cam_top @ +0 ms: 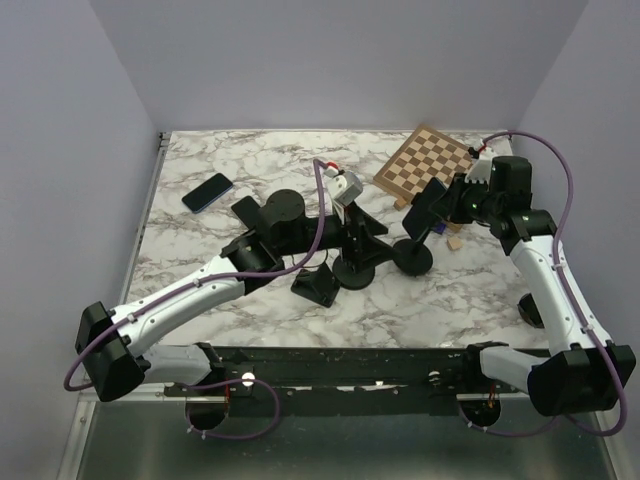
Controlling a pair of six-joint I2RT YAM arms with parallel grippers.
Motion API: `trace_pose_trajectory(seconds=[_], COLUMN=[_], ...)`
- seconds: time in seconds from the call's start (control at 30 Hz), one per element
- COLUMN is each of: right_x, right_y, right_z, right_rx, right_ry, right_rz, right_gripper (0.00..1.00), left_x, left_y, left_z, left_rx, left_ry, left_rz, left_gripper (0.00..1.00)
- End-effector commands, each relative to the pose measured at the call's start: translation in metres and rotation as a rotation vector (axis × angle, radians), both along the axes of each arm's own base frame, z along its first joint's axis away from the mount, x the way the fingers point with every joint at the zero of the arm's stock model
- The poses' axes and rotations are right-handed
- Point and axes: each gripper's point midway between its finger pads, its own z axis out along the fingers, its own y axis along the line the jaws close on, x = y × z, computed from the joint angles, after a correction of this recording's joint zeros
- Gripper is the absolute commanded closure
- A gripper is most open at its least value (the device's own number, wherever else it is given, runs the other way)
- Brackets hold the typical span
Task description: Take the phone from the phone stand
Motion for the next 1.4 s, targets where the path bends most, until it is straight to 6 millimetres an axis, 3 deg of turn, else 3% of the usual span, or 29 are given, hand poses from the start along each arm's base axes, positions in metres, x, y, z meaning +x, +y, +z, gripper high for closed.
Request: trace_pose_trajectory(seconds=[0.0, 0.1, 0.27, 0.47, 0.63, 0.7, 0.93, 1.1, 1.27, 1.37], right_x=[0.011, 0.002, -0.011, -0.026, -0.043, -0.053, -0.078, -0.072, -0.042, -0.037], right_y=[0.000, -0.007, -0.004, -0.011, -0.008, -0.002, 0.004, 0.002, 0.006, 0.024], right_z=[0.026, 0.011, 0.003, -0.009, -0.010, -0.007, 0.026, 0.034, 0.038, 0.030], right_rx=[-0.005, -0.032, -0.029, -0.056, -0.021, 0.007, 0.063, 0.023, -0.032, -0.056], right_ry=[-0.141, -0.084, -0.021, 0.065, 0.139, 0.173, 0.222, 0.246, 0.253, 0.287], right_rz=[-0.009, -0.039, -0.041, -0.073, -0.081, -0.064, -0.061, -0.036, -0.002, 0.061], right_gripper=[0.79, 0.73, 0.60, 0.32, 0.15, 0.00, 0.00, 0.00, 0.29, 0.30], left_x=[-0.001, 0.010, 0.021, 0.017, 0.015, 0.015, 0.017, 0.015, 0.015, 0.017], left_y=[0.024, 0.039, 0.060, 0.080, 0.092, 0.093, 0.089, 0.087, 0.086, 0.086], left_z=[0.044, 0.052, 0.052, 0.061, 0.067, 0.067, 0.061, 0.060, 0.058, 0.055], left_rx=[0.008, -0.011, -0.047, -0.052, -0.056, -0.054, -0.034, -0.041, -0.041, -0.034], left_ry=[-0.185, -0.215, -0.177, -0.200, -0.239, -0.246, -0.216, -0.204, -0.195, -0.193], left_rz=[0.032, 0.081, 0.130, 0.152, 0.198, 0.201, 0.197, 0.178, 0.172, 0.183], left_gripper=[0.23, 0.22, 0.21, 0.21, 0.21, 0.20, 0.21, 0.21, 0.21, 0.21])
